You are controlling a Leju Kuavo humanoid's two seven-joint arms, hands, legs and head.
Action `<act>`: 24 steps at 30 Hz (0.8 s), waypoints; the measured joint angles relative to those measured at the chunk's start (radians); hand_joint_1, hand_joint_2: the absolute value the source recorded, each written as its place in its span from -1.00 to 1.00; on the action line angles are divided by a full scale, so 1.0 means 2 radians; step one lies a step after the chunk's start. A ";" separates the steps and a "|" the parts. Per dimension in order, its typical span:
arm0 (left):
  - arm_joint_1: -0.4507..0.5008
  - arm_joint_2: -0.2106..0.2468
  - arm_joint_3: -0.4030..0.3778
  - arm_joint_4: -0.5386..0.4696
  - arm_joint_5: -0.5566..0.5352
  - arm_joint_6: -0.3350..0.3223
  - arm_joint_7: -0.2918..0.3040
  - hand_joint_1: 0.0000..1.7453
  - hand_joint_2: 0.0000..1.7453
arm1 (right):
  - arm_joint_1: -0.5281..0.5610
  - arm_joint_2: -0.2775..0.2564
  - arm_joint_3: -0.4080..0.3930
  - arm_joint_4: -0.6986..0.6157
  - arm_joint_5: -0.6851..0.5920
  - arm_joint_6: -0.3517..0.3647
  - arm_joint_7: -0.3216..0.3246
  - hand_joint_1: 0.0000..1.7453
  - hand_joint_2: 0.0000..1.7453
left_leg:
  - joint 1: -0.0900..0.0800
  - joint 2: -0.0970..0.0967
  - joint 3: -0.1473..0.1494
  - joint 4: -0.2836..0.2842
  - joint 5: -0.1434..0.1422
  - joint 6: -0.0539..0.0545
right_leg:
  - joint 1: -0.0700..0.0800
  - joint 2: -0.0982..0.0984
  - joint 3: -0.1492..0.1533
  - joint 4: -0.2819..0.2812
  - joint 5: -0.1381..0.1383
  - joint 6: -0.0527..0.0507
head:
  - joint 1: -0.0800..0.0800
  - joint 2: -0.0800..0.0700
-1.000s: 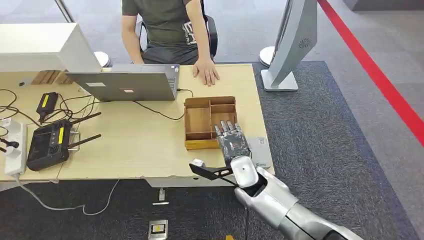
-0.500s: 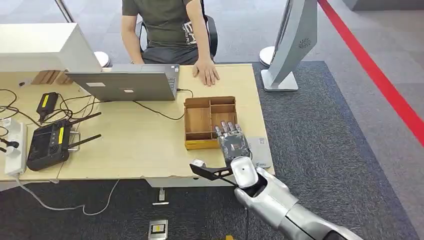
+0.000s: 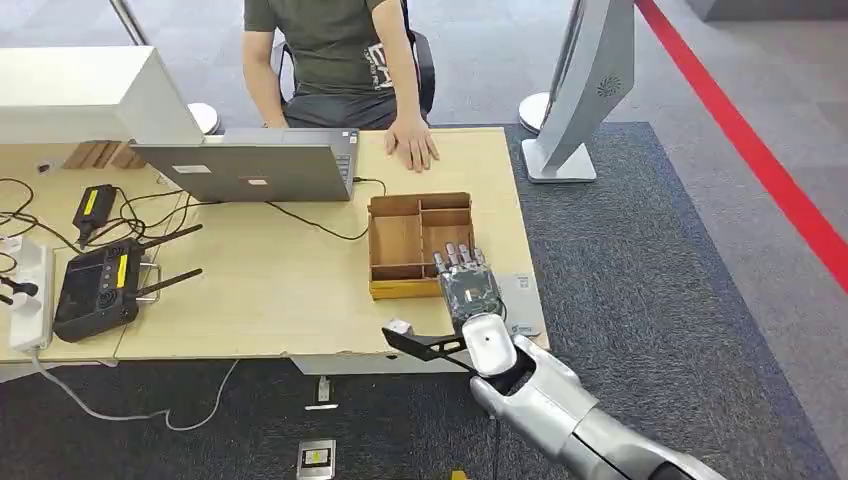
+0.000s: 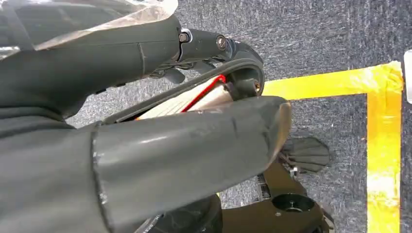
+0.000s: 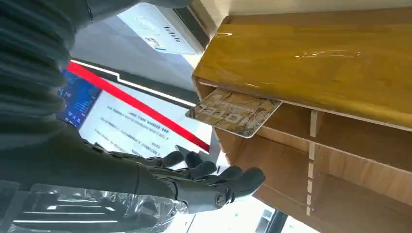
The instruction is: Pass the card to the sensor for recognition and then transmit it.
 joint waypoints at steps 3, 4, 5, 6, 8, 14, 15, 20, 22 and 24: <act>0.001 0.000 0.000 0.000 0.001 0.000 0.000 -1.00 -1.00 | 0.000 0.000 0.000 0.000 0.000 0.001 0.000 -1.00 1.00 | 0.000 0.000 0.000 0.000 0.000 0.000 | 0.000 0.000 0.000 0.000 0.000 0.000 | 0.000 0.000; 0.001 0.000 0.000 0.000 0.001 0.000 0.000 -1.00 -1.00 | 0.000 0.000 0.000 0.000 0.000 0.001 0.000 -1.00 1.00 | 0.000 0.000 0.000 0.000 0.000 0.000 | 0.000 0.000 0.000 0.000 0.000 0.000 | 0.000 0.000; 0.001 0.000 0.000 0.000 0.001 0.000 0.000 -1.00 -1.00 | 0.000 0.000 0.000 0.000 0.000 0.001 0.000 -1.00 1.00 | 0.000 0.000 0.000 0.000 0.000 0.000 | 0.000 0.000 0.000 0.000 0.000 0.000 | 0.000 0.000; 0.001 0.000 0.000 0.000 0.001 0.000 0.000 -1.00 -1.00 | 0.000 0.000 0.000 0.000 0.000 0.001 0.000 -1.00 1.00 | 0.000 0.000 0.000 0.000 0.000 0.000 | 0.000 0.000 0.000 0.000 0.000 0.000 | 0.000 0.000; 0.001 0.000 0.000 0.000 0.001 0.000 0.000 -1.00 -1.00 | 0.000 0.001 0.000 0.000 0.000 0.001 0.000 -1.00 1.00 | 0.000 0.000 0.000 0.000 0.000 0.000 | 0.000 0.000 0.000 0.000 0.000 0.000 | 0.000 0.000; 0.002 0.000 0.000 0.000 0.001 0.000 0.000 -1.00 -1.00 | 0.000 0.001 0.000 0.000 0.000 0.001 0.000 -1.00 1.00 | 0.000 0.000 0.000 0.000 0.000 0.000 | 0.000 0.000 0.000 0.000 0.000 0.000 | 0.000 0.000; 0.002 0.000 0.000 0.000 0.001 0.000 0.000 -1.00 -1.00 | 0.000 0.001 0.000 0.000 0.000 0.001 0.000 -1.00 1.00 | 0.000 0.000 0.000 0.000 0.000 0.000 | 0.000 0.000 0.000 0.000 0.000 0.000 | 0.000 0.000; 0.002 0.000 0.000 0.000 0.001 0.000 0.000 -1.00 -1.00 | 0.000 0.001 0.000 0.000 -0.001 0.000 -0.004 -1.00 1.00 | 0.000 0.000 0.000 0.000 0.000 0.000 | 0.000 0.000 0.000 0.000 0.000 0.000 | 0.000 0.000; 0.002 0.000 0.000 0.000 0.001 0.000 0.000 -1.00 -1.00 | 0.000 0.002 0.000 0.000 -0.001 0.000 -0.005 1.00 1.00 | 0.000 0.000 0.000 0.000 0.000 0.000 | 0.000 0.000 0.000 0.000 0.000 0.000 | 0.000 0.000; 0.002 0.000 0.000 0.000 0.001 0.000 -0.001 -1.00 -1.00 | 0.000 0.004 0.000 0.001 -0.001 0.000 -0.007 1.00 1.00 | 0.000 0.000 0.000 0.000 0.000 0.000 | 0.000 0.000 0.000 0.000 0.000 0.000 | 0.000 0.000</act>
